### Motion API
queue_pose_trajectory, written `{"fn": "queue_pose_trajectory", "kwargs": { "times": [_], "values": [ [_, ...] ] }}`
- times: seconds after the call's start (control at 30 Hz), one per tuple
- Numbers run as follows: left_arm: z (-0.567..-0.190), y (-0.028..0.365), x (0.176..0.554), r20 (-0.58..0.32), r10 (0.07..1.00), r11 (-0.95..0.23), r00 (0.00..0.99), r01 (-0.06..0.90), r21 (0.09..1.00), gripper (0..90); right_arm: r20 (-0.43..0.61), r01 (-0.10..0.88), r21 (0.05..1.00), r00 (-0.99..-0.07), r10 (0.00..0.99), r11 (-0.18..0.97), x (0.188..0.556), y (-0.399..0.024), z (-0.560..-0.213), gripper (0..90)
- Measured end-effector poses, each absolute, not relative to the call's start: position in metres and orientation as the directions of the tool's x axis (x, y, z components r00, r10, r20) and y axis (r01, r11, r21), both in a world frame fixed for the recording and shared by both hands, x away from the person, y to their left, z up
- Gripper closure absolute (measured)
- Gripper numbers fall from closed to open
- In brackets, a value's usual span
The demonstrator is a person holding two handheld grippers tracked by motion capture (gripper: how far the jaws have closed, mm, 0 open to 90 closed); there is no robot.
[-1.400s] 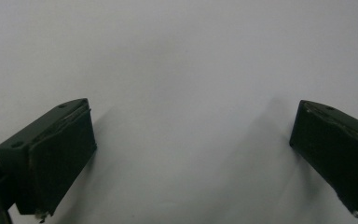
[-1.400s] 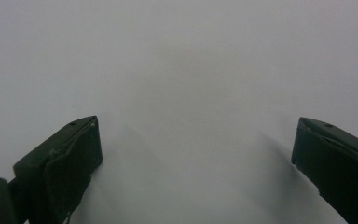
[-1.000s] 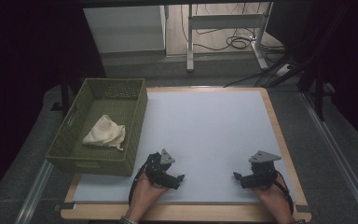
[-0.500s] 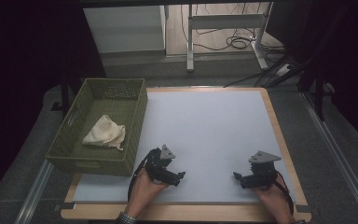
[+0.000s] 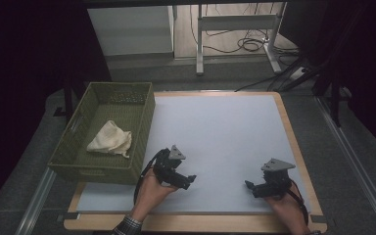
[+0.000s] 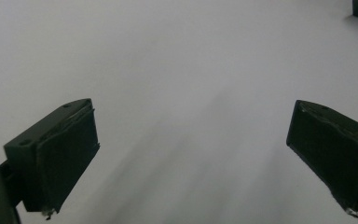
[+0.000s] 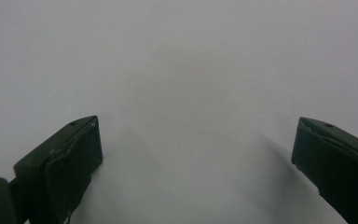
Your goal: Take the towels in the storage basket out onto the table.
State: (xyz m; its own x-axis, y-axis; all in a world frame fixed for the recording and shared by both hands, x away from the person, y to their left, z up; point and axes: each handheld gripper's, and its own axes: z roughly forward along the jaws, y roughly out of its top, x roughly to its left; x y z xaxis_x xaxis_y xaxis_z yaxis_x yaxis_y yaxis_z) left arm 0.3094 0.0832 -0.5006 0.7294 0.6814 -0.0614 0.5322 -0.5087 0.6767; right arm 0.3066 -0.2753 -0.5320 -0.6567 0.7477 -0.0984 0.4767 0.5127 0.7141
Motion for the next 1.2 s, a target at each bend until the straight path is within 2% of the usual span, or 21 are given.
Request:
{"fn": "queue_pose_trajectory", "kwargs": {
  "times": [0.53,0.7,1.2],
  "values": [
    [-0.475,0.078,0.325,-0.077,0.668,-0.507,0.740,0.529,0.681,1.8,-0.096,0.478,0.714,-0.657,0.748,0.512,0.307,-0.275,-0.532,2.0],
    [-0.462,0.081,0.334,-0.109,0.681,-0.489,0.724,0.561,0.669,2.0,-0.096,0.478,0.714,-0.658,0.747,0.512,0.307,-0.275,-0.532,2.1],
    [-0.432,0.093,0.352,-0.082,0.706,-0.489,0.704,0.567,0.663,1.9,-0.103,0.471,0.715,-0.660,0.745,0.516,0.306,-0.275,-0.532,2.1]
  ]
}}
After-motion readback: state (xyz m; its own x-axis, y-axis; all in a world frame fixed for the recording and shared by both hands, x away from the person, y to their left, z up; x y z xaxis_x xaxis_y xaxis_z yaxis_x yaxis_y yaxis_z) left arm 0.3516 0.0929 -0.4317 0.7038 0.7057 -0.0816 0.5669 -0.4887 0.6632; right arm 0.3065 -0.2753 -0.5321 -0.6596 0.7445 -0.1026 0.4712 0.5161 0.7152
